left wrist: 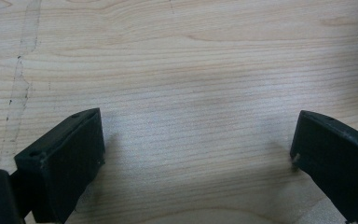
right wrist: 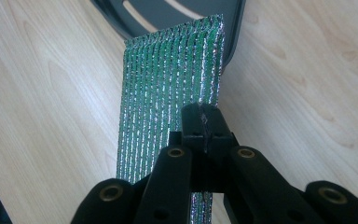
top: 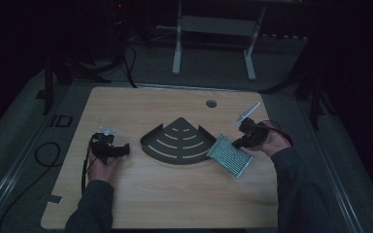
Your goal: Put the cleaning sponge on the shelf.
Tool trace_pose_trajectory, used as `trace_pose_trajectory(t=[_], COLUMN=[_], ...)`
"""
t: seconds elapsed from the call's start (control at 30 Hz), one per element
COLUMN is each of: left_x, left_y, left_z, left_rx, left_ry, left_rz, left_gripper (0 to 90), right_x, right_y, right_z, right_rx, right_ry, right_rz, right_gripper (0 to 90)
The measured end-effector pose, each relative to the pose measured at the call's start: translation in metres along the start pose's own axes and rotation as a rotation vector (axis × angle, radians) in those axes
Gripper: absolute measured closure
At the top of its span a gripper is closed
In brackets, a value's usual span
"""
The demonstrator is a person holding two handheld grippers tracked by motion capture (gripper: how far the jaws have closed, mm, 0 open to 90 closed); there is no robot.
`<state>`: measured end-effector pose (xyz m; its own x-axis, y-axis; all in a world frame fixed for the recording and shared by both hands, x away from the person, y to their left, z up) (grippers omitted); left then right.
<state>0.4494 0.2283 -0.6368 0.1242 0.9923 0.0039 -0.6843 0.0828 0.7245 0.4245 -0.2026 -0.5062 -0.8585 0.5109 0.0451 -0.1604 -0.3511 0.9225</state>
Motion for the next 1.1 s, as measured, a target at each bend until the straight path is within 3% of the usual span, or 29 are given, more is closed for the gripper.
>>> trace_pose_trajectory(t=[0.4,1.1], left_x=[0.0,0.0], left_y=[0.0,0.0], left_z=[0.0,0.0], left_rx=[0.001,0.001], left_ry=[0.001,0.001], left_rz=[0.001,0.001], left_gripper=[3.1,3.1], right_x=[-0.005,-0.009], right_y=[0.002,-0.001], right_z=[0.013,0.039], right_rx=[-0.028,-0.044], right_ry=[-0.033,-0.03], right_rz=[-0.021,-0.057], right_gripper=[89.8,89.9])
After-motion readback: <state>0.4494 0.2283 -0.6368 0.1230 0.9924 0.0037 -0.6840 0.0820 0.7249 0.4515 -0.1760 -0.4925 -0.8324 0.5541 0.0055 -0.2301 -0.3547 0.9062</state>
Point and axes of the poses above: each handheld gripper's, and its own axes: y roughly backward along the jaws, z roughly out of its top, x roughly to its left, the point moved 10 cm from there along -y, roughly forward along the jaws, and after that the axes turned 1 degree about z, right-handed, at the moved point
